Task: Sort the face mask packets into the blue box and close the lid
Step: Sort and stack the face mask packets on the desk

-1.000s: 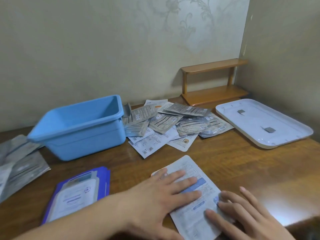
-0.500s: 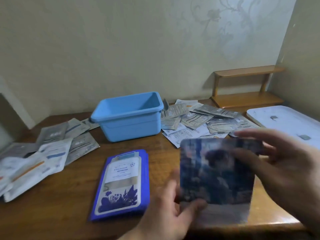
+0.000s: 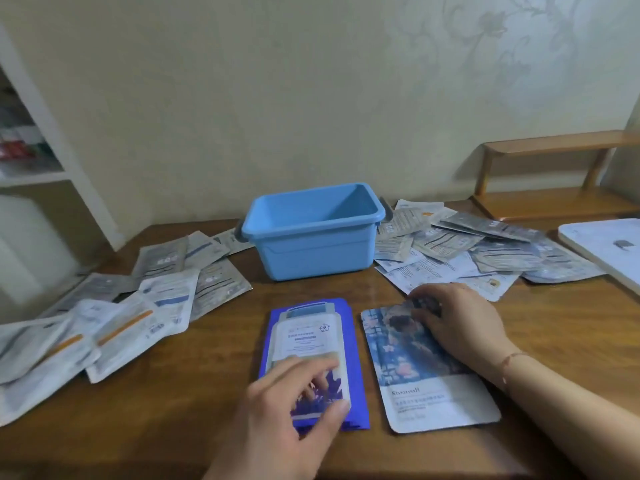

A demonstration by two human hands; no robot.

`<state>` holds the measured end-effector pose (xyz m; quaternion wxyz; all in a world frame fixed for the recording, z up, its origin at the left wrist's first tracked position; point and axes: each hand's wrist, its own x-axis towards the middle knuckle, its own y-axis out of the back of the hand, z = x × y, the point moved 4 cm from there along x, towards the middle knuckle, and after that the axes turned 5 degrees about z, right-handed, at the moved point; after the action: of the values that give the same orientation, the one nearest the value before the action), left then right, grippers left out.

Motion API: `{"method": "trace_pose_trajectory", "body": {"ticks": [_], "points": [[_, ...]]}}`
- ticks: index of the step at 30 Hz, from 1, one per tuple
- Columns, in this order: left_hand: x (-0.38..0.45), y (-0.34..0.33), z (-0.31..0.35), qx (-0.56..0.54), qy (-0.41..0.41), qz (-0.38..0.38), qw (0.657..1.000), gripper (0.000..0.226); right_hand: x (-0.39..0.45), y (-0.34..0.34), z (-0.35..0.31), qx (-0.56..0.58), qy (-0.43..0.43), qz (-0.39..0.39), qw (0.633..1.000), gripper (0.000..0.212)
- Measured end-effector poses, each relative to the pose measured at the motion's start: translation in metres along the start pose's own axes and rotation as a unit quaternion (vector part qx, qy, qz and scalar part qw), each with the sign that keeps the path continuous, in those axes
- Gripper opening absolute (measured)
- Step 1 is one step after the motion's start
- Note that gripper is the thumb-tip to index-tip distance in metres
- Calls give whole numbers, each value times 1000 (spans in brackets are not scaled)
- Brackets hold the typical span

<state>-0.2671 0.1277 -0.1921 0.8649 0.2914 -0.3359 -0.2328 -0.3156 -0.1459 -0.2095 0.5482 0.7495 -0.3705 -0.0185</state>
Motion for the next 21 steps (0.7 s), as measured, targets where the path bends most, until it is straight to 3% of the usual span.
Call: {"method": "trace_pose_trajectory", "body": {"ticks": [2,3,6,9,14,21], "points": [[6,18,-31,-102,89,36,990,34,2,1,-1,-55,9,-1,998,29],[10,25,-46,-180,165,33,969,37,1,2,-2,-76,10,-4,997,34],[18,36,-78,-390,353,-1,851,49,-14,15,-26,-99,97,42,990,34],[23,39,-91,-510,424,-14,748,62,-53,6,-64,-125,243,44,961,26],[29,36,-90,-546,455,-64,701,67,-67,-23,-70,-157,234,-22,959,34],[33,36,-97,-560,459,-83,684,68,-70,-22,-71,-158,239,-8,958,35]]}}
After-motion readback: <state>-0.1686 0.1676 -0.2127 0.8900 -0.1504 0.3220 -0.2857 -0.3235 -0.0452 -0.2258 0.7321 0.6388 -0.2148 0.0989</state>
